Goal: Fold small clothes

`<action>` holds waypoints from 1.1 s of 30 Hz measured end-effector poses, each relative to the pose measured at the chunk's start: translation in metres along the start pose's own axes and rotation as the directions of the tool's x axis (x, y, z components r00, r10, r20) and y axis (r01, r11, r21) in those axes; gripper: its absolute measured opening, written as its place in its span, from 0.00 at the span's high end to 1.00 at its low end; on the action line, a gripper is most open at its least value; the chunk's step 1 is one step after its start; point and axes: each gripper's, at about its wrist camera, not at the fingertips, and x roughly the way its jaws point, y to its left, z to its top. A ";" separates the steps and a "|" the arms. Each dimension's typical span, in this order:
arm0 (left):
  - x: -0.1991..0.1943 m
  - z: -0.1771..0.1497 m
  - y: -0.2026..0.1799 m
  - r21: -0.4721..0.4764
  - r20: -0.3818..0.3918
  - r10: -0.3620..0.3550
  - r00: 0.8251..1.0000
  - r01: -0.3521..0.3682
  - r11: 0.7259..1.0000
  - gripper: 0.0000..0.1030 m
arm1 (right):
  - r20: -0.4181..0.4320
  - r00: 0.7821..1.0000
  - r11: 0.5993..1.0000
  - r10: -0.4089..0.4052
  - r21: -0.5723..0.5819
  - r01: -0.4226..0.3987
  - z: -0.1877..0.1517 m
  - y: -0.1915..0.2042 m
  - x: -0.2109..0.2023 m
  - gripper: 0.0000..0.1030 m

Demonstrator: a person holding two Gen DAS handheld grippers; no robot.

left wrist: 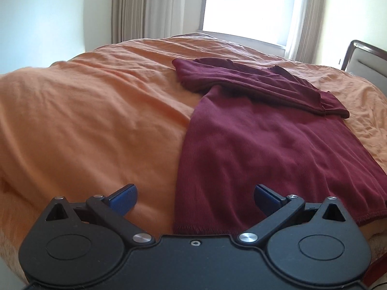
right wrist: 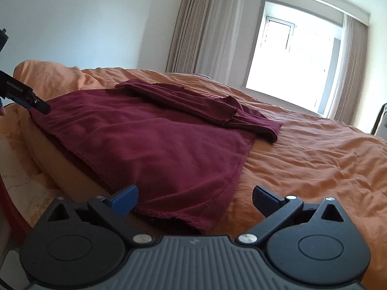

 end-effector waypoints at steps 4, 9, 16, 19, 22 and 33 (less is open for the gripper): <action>-0.014 -0.019 -0.009 -0.031 0.043 -0.004 0.999 0.005 1.000 0.01 | 0.018 1.000 0.995 0.021 -0.094 -0.019 -0.002 0.020 -0.001 0.00; -0.028 -0.033 -0.016 -0.018 0.089 -0.005 0.996 0.007 1.000 0.01 | 0.049 0.998 0.941 -0.048 -0.332 0.062 -0.014 0.059 0.001 0.00; -0.041 -0.040 -0.021 -0.013 0.110 -0.009 0.994 0.010 1.000 0.01 | 0.189 0.967 0.875 -0.171 -0.422 0.238 -0.021 0.089 0.004 0.00; -0.043 -0.043 -0.024 0.008 0.119 -0.009 0.993 0.008 1.000 0.01 | 0.227 0.956 0.868 -0.183 -0.420 0.266 -0.017 0.098 0.010 0.00; -0.043 -0.047 -0.029 0.044 0.136 -0.003 0.991 -0.003 0.999 0.01 | 0.267 0.948 0.868 -0.173 -0.413 0.275 -0.011 0.107 0.017 0.00; -0.044 -0.060 -0.050 0.174 0.161 -0.023 0.987 -0.005 0.985 0.01 | 0.290 0.954 0.853 -0.077 -0.477 0.214 -0.021 0.133 0.025 0.33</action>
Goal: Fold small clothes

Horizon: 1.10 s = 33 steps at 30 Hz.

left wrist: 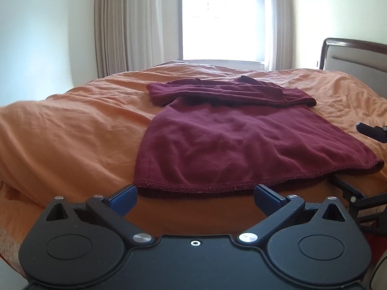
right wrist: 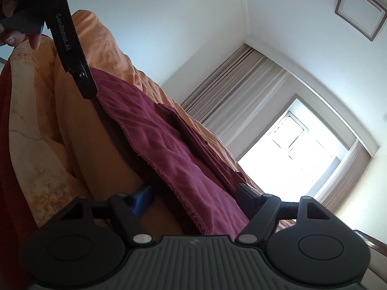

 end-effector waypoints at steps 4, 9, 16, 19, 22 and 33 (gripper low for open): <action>0.002 -0.004 -0.009 0.035 -0.004 -0.018 1.000 0.018 0.999 0.01 | -0.002 0.998 0.994 0.070 0.086 -0.069 0.006 -0.003 0.001 0.81; -0.002 -0.005 -0.021 0.083 0.051 -0.058 0.997 0.054 0.995 0.01 | 0.016 0.991 0.955 0.136 0.266 -0.135 0.014 -0.029 0.007 0.85; 0.013 -0.008 -0.057 0.265 0.139 -0.038 0.990 0.000 0.964 0.01 | 0.024 0.986 0.907 0.165 0.389 -0.162 0.019 -0.058 0.017 0.87; 0.028 -0.002 -0.068 0.262 0.173 0.025 0.985 -0.070 0.962 0.03 | 0.021 0.987 0.905 0.160 0.396 -0.156 0.020 -0.061 0.014 0.88; 0.036 0.005 -0.071 0.270 0.205 0.053 0.977 -0.108 0.957 0.10 | 0.026 0.988 0.904 0.154 0.400 -0.151 0.019 -0.068 0.008 0.88; 0.018 -0.001 -0.038 0.312 0.287 0.132 0.949 -0.223 0.923 0.41 | -0.024 0.986 0.926 0.166 0.347 -0.147 0.003 -0.054 -0.002 0.66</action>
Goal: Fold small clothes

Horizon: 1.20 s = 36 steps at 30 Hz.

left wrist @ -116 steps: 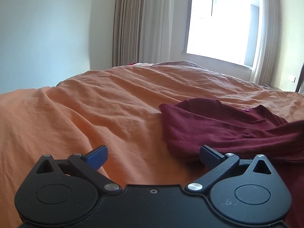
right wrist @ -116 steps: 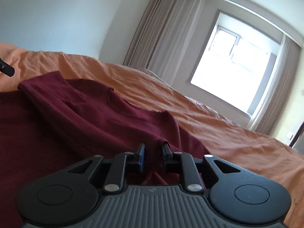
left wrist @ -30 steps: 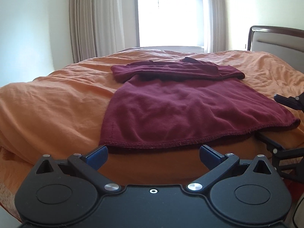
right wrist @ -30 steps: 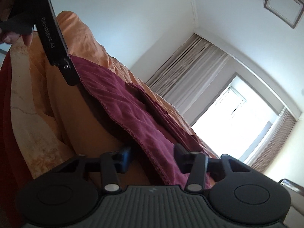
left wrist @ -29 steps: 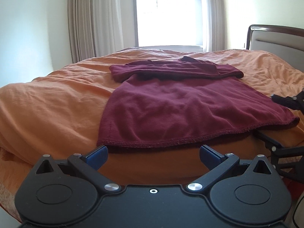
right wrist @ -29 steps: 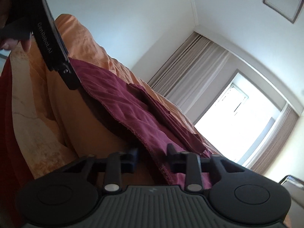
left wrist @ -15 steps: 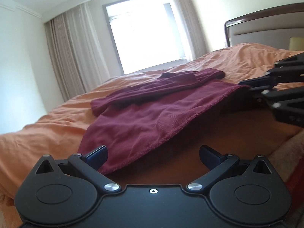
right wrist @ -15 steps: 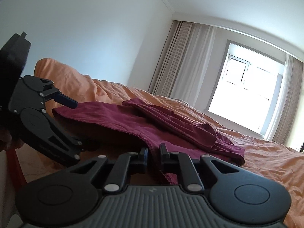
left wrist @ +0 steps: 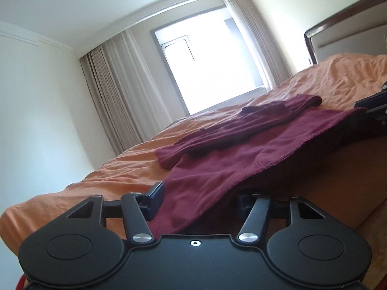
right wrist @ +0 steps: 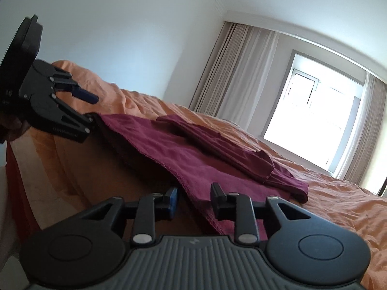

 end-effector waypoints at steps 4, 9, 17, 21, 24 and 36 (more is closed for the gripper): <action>0.006 0.000 0.007 -0.001 -0.026 0.011 1.000 -0.011 1.000 0.41 | -0.051 0.998 0.998 -0.032 -0.047 0.029 -0.018 0.006 -0.003 0.52; 0.015 0.001 0.008 0.033 -0.028 0.046 0.999 -0.045 0.998 0.36 | -0.062 0.990 0.985 -0.128 -0.122 0.119 -0.033 0.007 -0.011 0.37; 0.011 0.002 0.019 0.008 -0.022 0.084 0.996 -0.084 0.996 0.30 | -0.030 0.960 0.955 -0.278 -0.116 0.273 -0.039 -0.007 -0.013 0.71; 0.009 0.001 0.016 0.041 -0.025 0.062 0.998 -0.061 0.997 0.54 | -0.028 0.956 0.952 -0.291 -0.111 0.286 -0.041 -0.009 -0.011 0.86; 0.005 -0.002 0.011 0.052 -0.034 0.049 0.998 -0.047 0.998 0.84 | -0.022 0.957 0.953 -0.289 -0.104 0.286 -0.042 -0.006 -0.015 0.90; -0.033 0.014 0.016 -0.048 0.110 0.058 0.992 -0.053 0.997 0.95 | 0.142 0.903 0.911 -0.405 -0.017 0.412 -0.022 -0.016 -0.053 0.93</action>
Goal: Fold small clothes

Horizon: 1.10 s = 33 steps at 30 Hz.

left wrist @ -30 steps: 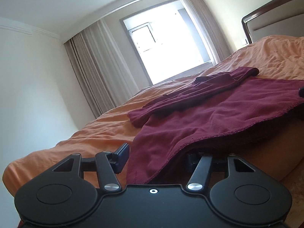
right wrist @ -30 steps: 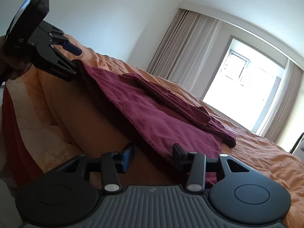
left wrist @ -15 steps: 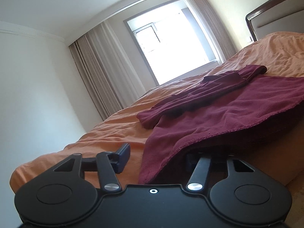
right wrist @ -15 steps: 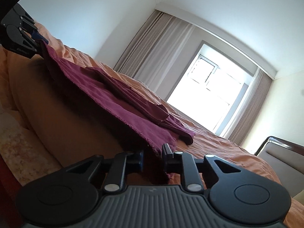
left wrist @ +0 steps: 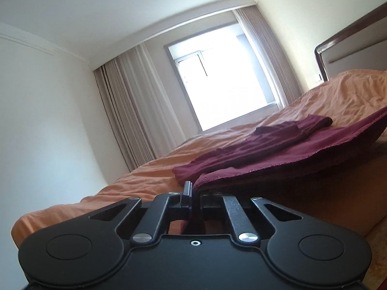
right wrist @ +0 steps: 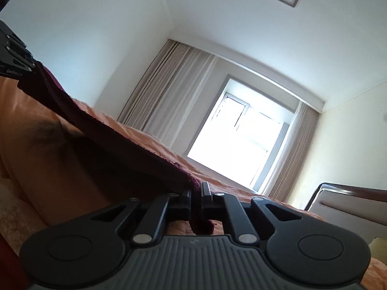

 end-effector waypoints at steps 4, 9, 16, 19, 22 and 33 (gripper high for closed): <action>-0.023 0.017 0.004 -0.035 0.058 -0.005 0.998 0.007 0.999 0.95 | 0.058 0.997 0.999 -0.045 0.028 0.043 0.009 -0.012 -0.023 0.93; -0.063 0.032 0.010 -0.021 0.096 -0.040 0.995 0.042 0.999 0.95 | 0.111 0.991 0.996 -0.079 0.041 0.074 0.020 -0.024 -0.066 0.93; -0.130 0.040 0.032 -0.165 0.081 -0.178 0.981 0.189 0.968 0.95 | 0.081 0.995 0.991 -0.054 0.131 0.043 0.030 -0.046 -0.121 0.93; -0.148 0.039 0.029 -0.204 0.065 -0.194 0.979 0.203 0.958 0.95 | 0.055 0.998 0.992 -0.038 0.123 0.031 0.028 -0.047 -0.131 0.92; -0.151 0.033 0.023 -0.202 0.040 -0.184 0.982 0.188 0.961 0.95 | 0.042 0.998 0.991 -0.046 0.129 0.041 0.022 -0.048 -0.131 0.92; -0.138 0.012 0.021 -0.179 -0.071 -0.138 0.988 0.124 0.976 0.94 | 0.073 0.994 0.990 -0.076 0.126 0.067 0.031 -0.043 -0.123 0.93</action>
